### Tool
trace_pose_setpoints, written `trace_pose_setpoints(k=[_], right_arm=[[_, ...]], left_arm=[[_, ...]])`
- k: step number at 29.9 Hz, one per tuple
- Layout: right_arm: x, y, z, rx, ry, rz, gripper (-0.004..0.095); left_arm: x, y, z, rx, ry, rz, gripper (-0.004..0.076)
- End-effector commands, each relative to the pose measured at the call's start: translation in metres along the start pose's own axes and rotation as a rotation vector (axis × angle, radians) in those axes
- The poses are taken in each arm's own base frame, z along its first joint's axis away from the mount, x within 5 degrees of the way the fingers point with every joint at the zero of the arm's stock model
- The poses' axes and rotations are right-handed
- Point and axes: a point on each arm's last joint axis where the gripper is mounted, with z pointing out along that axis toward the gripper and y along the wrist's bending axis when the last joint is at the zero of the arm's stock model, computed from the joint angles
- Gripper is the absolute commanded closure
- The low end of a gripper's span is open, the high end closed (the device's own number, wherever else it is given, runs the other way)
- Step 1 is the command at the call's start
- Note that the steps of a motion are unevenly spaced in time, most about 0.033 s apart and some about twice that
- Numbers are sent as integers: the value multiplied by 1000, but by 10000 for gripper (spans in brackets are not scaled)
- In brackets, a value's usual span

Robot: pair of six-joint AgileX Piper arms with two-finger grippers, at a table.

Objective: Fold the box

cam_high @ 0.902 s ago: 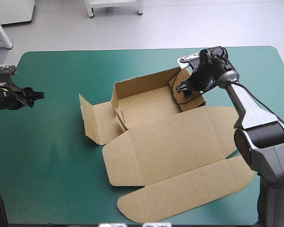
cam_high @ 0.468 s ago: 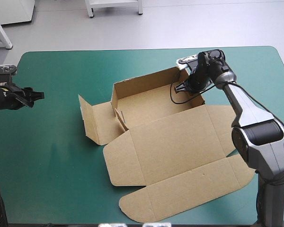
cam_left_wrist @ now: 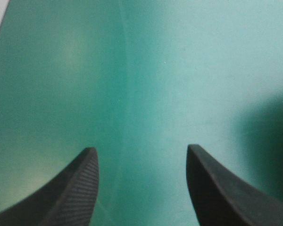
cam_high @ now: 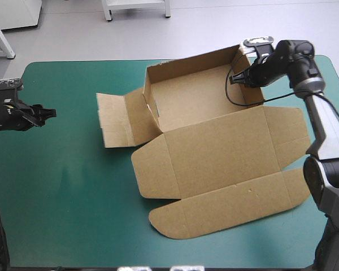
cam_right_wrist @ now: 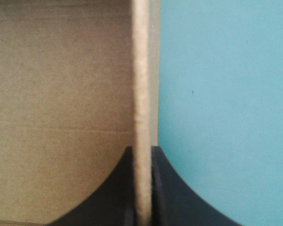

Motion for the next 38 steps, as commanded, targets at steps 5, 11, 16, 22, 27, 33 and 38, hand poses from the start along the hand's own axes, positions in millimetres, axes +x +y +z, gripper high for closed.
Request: trace_pose_setpoints(k=[5,11,16,22,27,33,38], right_arm=[[-18,4,-108,-244,-337,34,921],[-18,13,-124,-322,-378,25,921],[-18,12,-120,-329,-366,28,921],[-20,9,-106,-334,-346,42,921],[-22,5,-91,-336,-332,59,921],[-22,3,-82,-335,-321,67,921],[-23,2,-82,-328,-326,66,921]], left_arm=[[-9,-10,27,174,-37,-91,322],[-10,-16,49,291,-47,-128,322],[-16,-36,49,563,-89,-185,322],[-30,-72,22,1013,-194,-264,322],[-32,-105,4,1254,-212,-227,321],[-32,-142,-7,1402,-219,-212,321],[-40,-163,-21,1486,-249,-205,321]])
